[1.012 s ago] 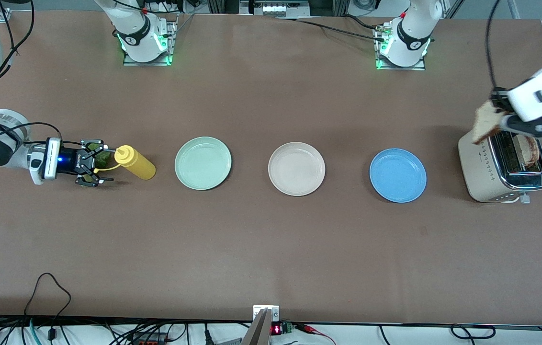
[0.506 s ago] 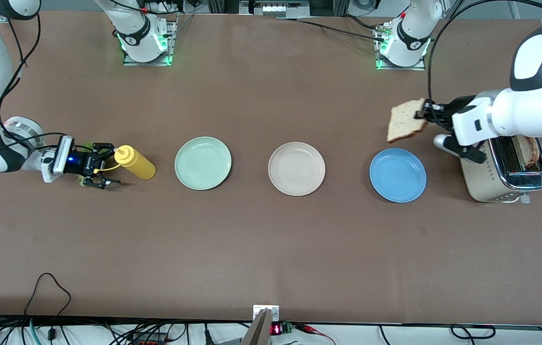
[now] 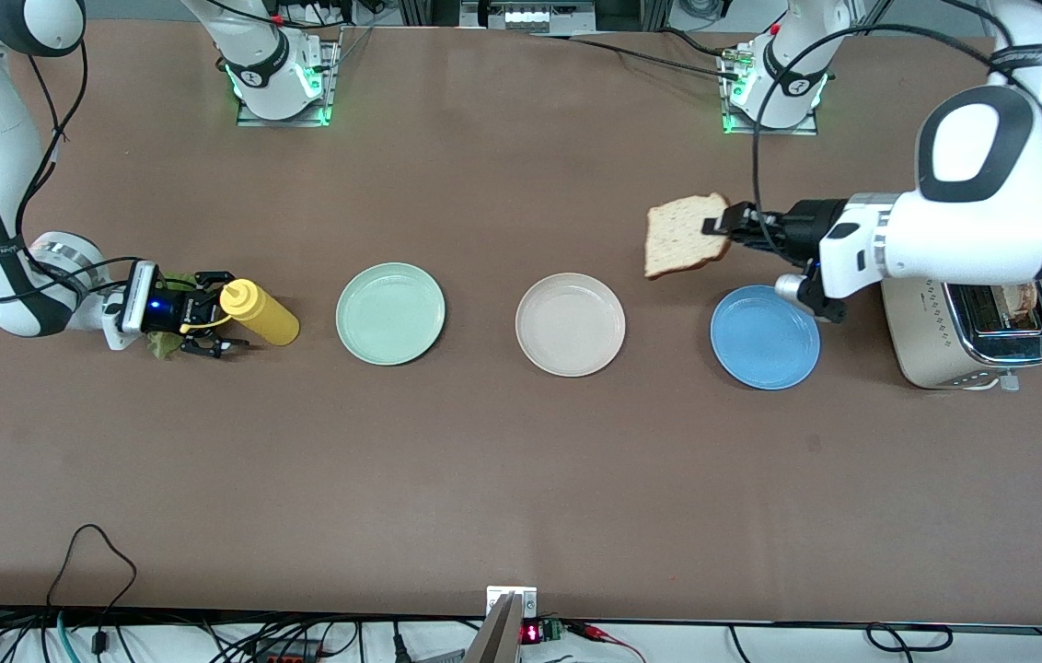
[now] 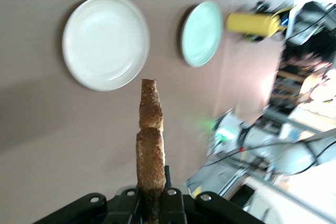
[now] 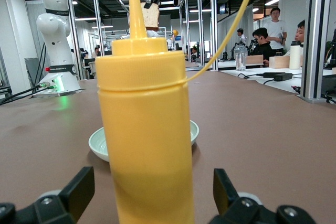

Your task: Make sandwich in beige plate with both arms

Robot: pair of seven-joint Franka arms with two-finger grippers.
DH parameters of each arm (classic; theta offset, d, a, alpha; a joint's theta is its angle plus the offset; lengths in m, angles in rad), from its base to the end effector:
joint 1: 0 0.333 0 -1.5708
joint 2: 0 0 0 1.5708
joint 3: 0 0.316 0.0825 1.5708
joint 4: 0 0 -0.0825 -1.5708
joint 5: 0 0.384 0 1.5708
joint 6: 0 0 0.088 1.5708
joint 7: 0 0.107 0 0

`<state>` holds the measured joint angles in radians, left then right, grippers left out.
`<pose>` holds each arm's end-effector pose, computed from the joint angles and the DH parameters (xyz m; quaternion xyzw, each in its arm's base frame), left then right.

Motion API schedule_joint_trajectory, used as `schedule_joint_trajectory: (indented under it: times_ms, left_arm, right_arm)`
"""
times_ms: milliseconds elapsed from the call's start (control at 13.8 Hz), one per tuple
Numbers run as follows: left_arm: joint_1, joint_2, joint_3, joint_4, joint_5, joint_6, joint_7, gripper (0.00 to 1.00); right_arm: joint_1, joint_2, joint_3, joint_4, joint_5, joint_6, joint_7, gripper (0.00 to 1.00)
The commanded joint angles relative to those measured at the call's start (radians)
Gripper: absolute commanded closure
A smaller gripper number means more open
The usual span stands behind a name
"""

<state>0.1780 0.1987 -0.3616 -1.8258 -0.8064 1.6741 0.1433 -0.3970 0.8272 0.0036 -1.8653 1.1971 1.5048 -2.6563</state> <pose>0.5622 -0.1645 0.4406 0.8975 -0.0437 -0.1651 0.4066 0.5275 -0.1054 0.0858 -0.5475 -0.4983 -0.4662 0.4843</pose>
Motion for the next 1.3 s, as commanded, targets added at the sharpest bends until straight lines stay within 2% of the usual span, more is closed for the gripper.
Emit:
schedule_joint_trajectory:
  times_ms: [0, 217, 434, 506, 578, 650, 723, 1012, 1229]
  left_arm:
    - [0.006, 0.010, -0.034, -0.073, -0.103, 0.134, 0.077, 1.00]
    - [0.006, 0.051, -0.039, -0.167, -0.241, 0.245, 0.290, 1.00]
    - [0.002, 0.099, -0.074, -0.216, -0.359, 0.349, 0.399, 1.00]
    - [-0.002, 0.122, -0.085, -0.230, -0.432, 0.387, 0.470, 1.00]
    - [-0.003, 0.152, -0.094, -0.237, -0.497, 0.410, 0.533, 1.00]
    - [-0.003, 0.184, -0.102, -0.245, -0.522, 0.433, 0.588, 1.00]
    - [-0.003, 0.220, -0.103, -0.247, -0.528, 0.462, 0.642, 1.00]
    - [-0.026, 0.385, -0.131, -0.247, -0.700, 0.532, 0.871, 1.00]
    - [-0.028, 0.450, -0.131, -0.242, -0.717, 0.532, 0.941, 1.00]
  right_arm:
    - [0.003, 0.020, 0.025, 0.017, 0.030, -0.017, -0.016, 0.00]
    - [0.029, 0.024, 0.036, 0.015, 0.053, -0.015, -0.017, 0.00]
    - [0.044, 0.024, 0.036, 0.015, 0.064, -0.015, -0.017, 0.00]
    - [0.044, 0.024, 0.036, 0.017, 0.064, -0.015, -0.019, 0.14]
    - [0.044, 0.023, 0.036, 0.017, 0.064, -0.015, -0.020, 0.39]
    - [0.044, 0.023, 0.035, 0.017, 0.064, -0.015, -0.020, 0.55]
    - [0.044, 0.023, 0.035, 0.017, 0.064, -0.015, -0.020, 0.63]
    - [0.047, 0.014, 0.035, 0.018, 0.061, -0.006, -0.008, 0.64]
    - [0.076, -0.009, 0.030, 0.020, 0.064, 0.009, 0.036, 0.64]
